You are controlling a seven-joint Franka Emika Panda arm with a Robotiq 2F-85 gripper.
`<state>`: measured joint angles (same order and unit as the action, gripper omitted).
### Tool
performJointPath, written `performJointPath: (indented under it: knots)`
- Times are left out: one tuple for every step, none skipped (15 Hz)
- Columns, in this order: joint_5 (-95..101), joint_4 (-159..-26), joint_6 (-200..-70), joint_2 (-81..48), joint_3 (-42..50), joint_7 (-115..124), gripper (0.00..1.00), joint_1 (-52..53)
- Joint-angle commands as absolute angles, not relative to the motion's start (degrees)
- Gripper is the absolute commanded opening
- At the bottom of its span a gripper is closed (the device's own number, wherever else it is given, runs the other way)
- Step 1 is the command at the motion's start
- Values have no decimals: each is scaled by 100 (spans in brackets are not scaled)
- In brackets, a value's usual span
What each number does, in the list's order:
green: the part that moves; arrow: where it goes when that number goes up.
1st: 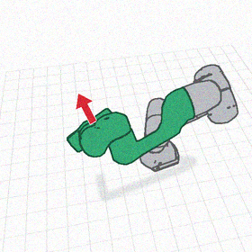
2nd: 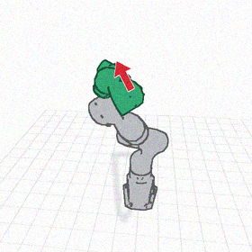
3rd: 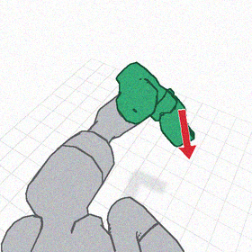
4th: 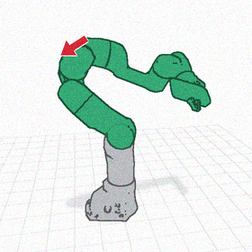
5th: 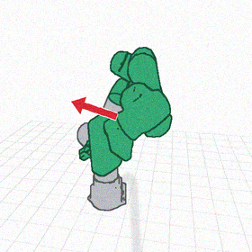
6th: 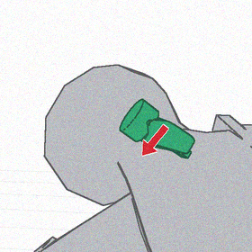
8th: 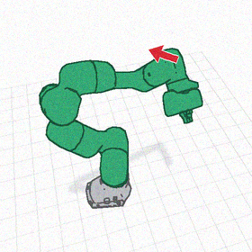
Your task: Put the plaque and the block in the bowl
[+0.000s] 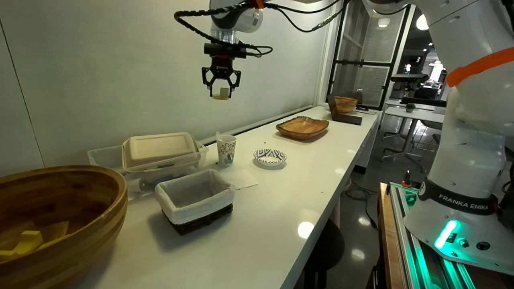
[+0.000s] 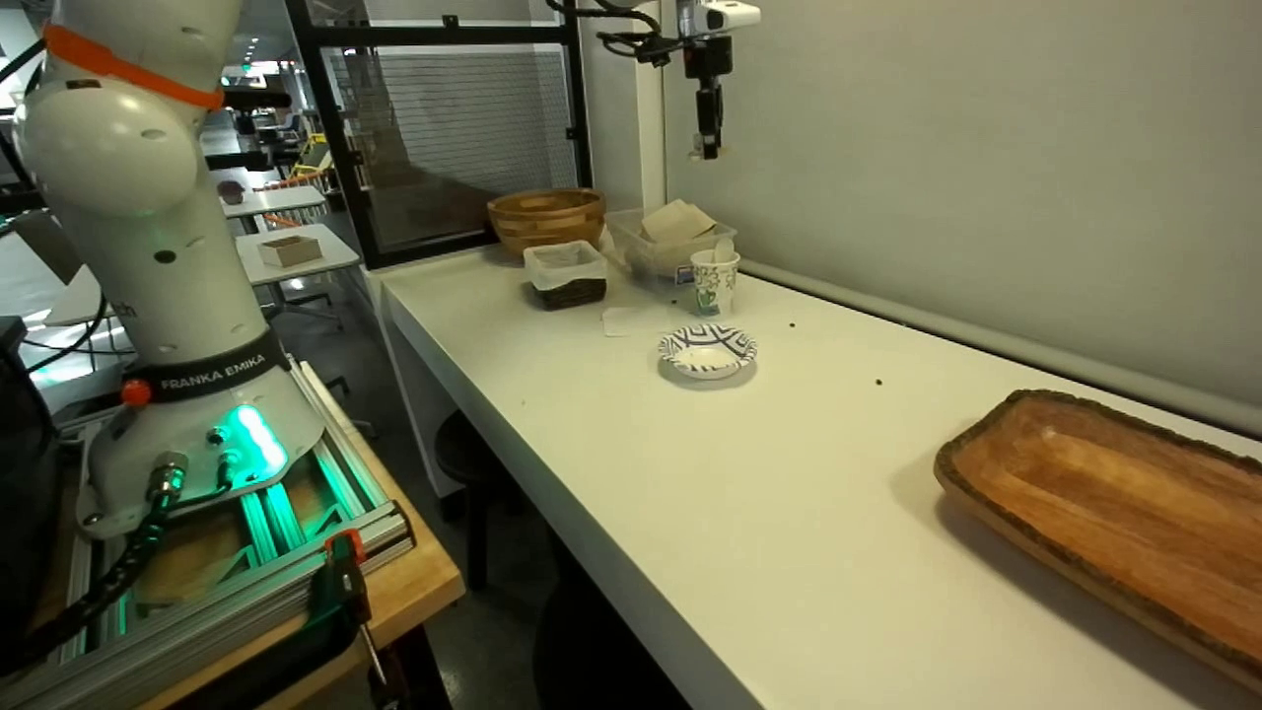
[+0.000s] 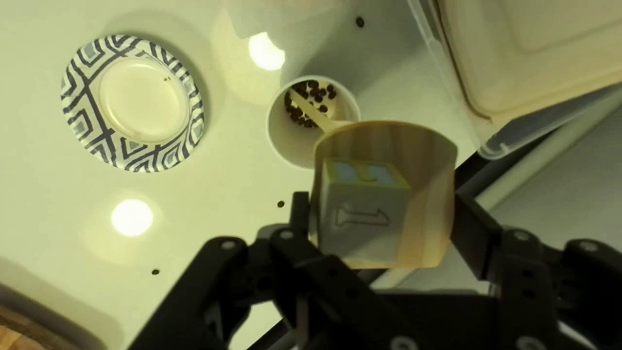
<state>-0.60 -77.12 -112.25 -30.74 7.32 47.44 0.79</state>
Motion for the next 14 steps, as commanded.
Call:
performJointPath:
  knots:
    - [493,-6646,-10596,-3804,645,4455,47,418]
    - [653,-6407,-10523,-3976,631,4357,47,524]
    - [800,-6157,-10486,-4160,623,4250,47,624]
    - [908,-5899,-10478,-4357,597,4141,47,732]
    - [971,-5664,-10467,-4530,578,4037,47,818]
    - [983,-5479,-10552,-4676,556,3943,47,874]
    - [814,-6186,-10736,-4200,592,4165,72,805]
    - [846,-5995,-10739,-4353,591,4112,72,878]
    - [867,-5857,-10735,-4460,591,4100,72,924]
    - [896,-5805,-10762,-4517,571,4093,72,924]
    - [898,-5747,-10762,-4552,577,4064,72,920]
    - [899,-5717,-10762,-4566,582,4038,72,906]
    - [899,-5701,-10762,-4568,586,4021,72,894]
    - [899,-5692,-10762,-4568,586,4011,72,884]
